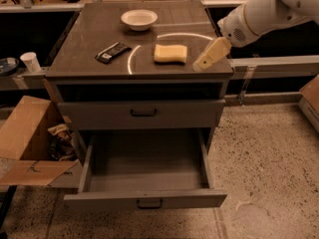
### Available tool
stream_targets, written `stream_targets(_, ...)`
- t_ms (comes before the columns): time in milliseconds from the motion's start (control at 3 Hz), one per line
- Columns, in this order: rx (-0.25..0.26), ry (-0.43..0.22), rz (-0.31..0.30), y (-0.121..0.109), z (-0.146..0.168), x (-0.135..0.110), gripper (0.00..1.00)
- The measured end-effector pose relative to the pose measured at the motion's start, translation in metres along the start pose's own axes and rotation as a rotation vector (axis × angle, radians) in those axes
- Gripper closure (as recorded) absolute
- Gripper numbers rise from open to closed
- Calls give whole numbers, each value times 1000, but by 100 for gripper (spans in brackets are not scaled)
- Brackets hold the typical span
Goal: Place sponge into middle drawer
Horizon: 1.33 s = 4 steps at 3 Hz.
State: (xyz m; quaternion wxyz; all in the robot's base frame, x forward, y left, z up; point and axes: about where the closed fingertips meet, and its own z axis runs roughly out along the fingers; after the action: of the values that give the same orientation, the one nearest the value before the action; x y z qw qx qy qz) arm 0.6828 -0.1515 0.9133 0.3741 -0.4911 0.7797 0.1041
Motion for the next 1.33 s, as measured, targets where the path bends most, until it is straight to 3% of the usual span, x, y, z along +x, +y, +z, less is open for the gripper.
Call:
stream_targets(333, -17, -94, 95, -29, 46, -5, 0)
stream_targets(1333, -49, -187, 188, -56, 108, -9, 0)
